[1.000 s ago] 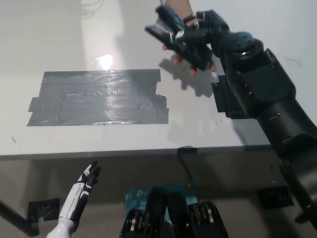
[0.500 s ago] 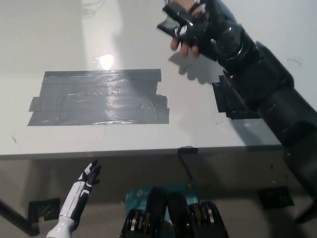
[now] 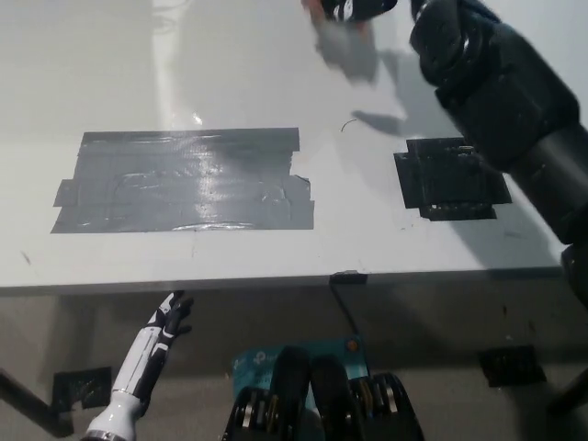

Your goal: A stapler is kept on the black spot marked on the desk infront of the robot. The robot picks up the stapler using its right hand and passes it to a person

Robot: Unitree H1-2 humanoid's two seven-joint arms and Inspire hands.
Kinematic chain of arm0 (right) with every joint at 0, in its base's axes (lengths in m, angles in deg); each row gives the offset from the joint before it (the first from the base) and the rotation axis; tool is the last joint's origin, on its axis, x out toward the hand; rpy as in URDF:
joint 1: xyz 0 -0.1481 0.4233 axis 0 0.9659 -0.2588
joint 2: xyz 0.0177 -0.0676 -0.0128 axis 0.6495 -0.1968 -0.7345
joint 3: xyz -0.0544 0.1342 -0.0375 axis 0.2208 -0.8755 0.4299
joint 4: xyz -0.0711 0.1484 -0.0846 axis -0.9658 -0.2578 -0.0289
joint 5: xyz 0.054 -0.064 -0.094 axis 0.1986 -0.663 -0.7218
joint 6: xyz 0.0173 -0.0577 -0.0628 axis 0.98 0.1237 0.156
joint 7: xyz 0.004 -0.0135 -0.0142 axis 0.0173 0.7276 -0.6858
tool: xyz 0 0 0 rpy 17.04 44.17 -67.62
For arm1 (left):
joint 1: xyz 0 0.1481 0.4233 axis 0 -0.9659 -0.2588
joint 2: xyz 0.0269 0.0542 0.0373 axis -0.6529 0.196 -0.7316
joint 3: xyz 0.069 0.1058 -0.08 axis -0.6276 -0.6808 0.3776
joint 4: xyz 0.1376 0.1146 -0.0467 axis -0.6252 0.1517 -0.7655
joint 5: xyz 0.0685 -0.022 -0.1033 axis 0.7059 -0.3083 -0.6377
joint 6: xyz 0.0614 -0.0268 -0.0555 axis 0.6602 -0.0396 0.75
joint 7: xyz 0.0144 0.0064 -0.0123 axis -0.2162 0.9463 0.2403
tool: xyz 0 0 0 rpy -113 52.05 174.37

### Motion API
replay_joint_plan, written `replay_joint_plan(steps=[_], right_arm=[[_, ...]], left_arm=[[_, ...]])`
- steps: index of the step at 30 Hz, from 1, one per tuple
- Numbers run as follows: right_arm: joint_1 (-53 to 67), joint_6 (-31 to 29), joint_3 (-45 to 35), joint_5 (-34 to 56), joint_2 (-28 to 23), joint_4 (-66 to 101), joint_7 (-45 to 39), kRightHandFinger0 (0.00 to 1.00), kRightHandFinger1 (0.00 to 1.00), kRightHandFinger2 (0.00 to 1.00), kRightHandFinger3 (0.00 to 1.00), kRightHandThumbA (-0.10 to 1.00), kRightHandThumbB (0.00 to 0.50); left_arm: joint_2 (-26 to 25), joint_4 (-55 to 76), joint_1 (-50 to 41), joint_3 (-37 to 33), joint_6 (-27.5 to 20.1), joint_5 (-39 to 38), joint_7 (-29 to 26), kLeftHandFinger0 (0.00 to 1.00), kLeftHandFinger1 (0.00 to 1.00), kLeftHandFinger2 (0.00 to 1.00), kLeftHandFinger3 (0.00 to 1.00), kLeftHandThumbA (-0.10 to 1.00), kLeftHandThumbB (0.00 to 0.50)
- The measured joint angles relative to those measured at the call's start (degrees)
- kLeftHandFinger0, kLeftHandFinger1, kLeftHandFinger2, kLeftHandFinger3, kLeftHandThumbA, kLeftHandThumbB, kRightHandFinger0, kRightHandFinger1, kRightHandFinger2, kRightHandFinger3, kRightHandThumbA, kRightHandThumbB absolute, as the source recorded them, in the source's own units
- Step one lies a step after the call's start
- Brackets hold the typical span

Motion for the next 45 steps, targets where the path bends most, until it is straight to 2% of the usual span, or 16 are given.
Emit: replay_joint_plan(steps=[3,5,7,14,15,18,22,29,32,34,36,38,40,42,43,45], right_arm=[[0.0,0.1,-1.9,-0.6,-1.7,3.9,-1.1,1.0,1.0,1.0,1.0,0.99,0.374],[0.4,0.3,-3.4,-0.7,-3.1,7.9,-2.0,1.0,1.0,1.0,1.0,1.0,0.412],[0.7,0.6,-4.9,-0.7,-4.7,12.3,-2.8,1.0,1.0,1.0,1.0,1.0,0.415],[6.8,2.3,-8.6,-0.4,-8.3,27.2,-4.7,1.0,1.0,1.0,1.0,1.0,0.368],[7.9,2.6,-8.9,-0.3,-8.5,28.8,-4.8,1.0,1.0,1.0,1.0,1.0,0.391],[12.4,3.3,-10.2,0.4,-9.1,34.4,-5.5,1.0,1.0,1.0,1.0,1.0,0.383],[21.0,4.5,-12.0,1.7,-9.6,42.8,-6.1,1.0,1.0,1.0,1.0,1.0,0.329],[34.5,5.8,-14.3,3.9,-9.8,54.3,-6.4,1.0,1.0,1.0,1.0,1.0,0.324],[41.7,6.2,-15.3,5.2,-9.8,60.2,-6.5,1.0,1.0,1.0,1.0,0.94,0.281],[43.6,6.2,-15.5,5.6,-9.8,61.8,-6.5,1.0,1.0,1.0,1.0,0.95,0.299],[51.8,6.1,-16.2,7.5,-9.8,67.5,-6.4,1.0,1.0,1.0,1.0,0.95,0.314],[54.7,6.0,-16.4,8.2,-9.7,69.8,-6.4,1.0,1.0,1.0,1.0,0.98,0.27],[60.6,5.7,-16.8,9.6,-9.3,74.4,-6.3,1.0,1.0,1.0,1.0,0.98,0.258],[66.5,5.4,-17.1,11.2,-8.3,79.2,-6.2,1.0,1.0,1.0,1.0,0.97,0.276],[68.1,5.3,-17.3,11.7,-7.9,80.5,-6.2,1.0,1.0,1.0,1.0,0.98,0.305],[73.8,4.9,-18.0,14.0,-6.6,85.2,-6.2,1.0,1.0,1.0,1.0,1.0,0.307]], left_arm=[[0.0,0.0,0.1,-0.2,0.1,0.0,0.0,0.92,0.95,0.95,1.0,1.0,0.5],[0.0,0.0,0.1,-0.3,0.1,0.0,0.1,0.93,0.96,0.95,1.0,1.0,0.5],[0.0,-0.1,0.2,-0.3,0.1,0.0,0.4,0.93,0.95,0.95,1.0,1.0,0.5],[0.0,-1.1,0.5,-0.3,0.1,0.0,0.5,0.91,0.97,0.96,1.0,1.0,0.5],[0.0,-1.2,0.5,-0.3,0.1,0.0,0.5,0.9,0.98,0.98,1.0,1.0,0.5],[0.0,-1.5,0.6,-0.3,0.1,0.0,0.5,0.89,0.99,1.0,1.0,1.0,0.5],[0.0,-1.8,0.7,-0.4,0.2,0.0,0.5,0.87,1.0,1.0,1.0,1.0,0.5],[0.0,-2.6,0.5,-0.4,0.2,0.0,0.5,0.86,0.99,1.0,1.0,1.0,0.5],[0.1,-2.9,0.1,-0.4,0.2,0.0,0.5,0.85,0.98,1.0,1.0,1.0,0.5],[0.1,-2.9,-0.1,-0.5,0.2,0.0,0.5,0.86,0.98,1.0,1.0,1.0,0.5],[0.1,-3.0,-1.2,-0.6,0.2,0.0,0.5,0.87,0.98,1.0,1.0,1.0,0.5],[0.1,-3.0,-1.7,-0.7,0.2,0.0,0.5,0.91,0.99,0.99,1.0,1.0,0.5],[0.1,-3.0,-2.7,-0.9,0.2,0.0,0.5,0.91,0.99,0.99,1.0,1.0,0.5],[0.1,-3.0,-4.0,-0.9,0.2,0.0,0.5,0.9,0.98,0.98,1.0,1.0,0.5],[0.1,-3.0,-4.3,-0.9,0.2,0.0,0.5,0.91,0.98,0.98,1.0,1.0,0.5],[0.1,-3.0,-5.4,-1.0,0.1,0.0,0.5,0.91,0.98,0.98,1.0,1.0,0.5]])
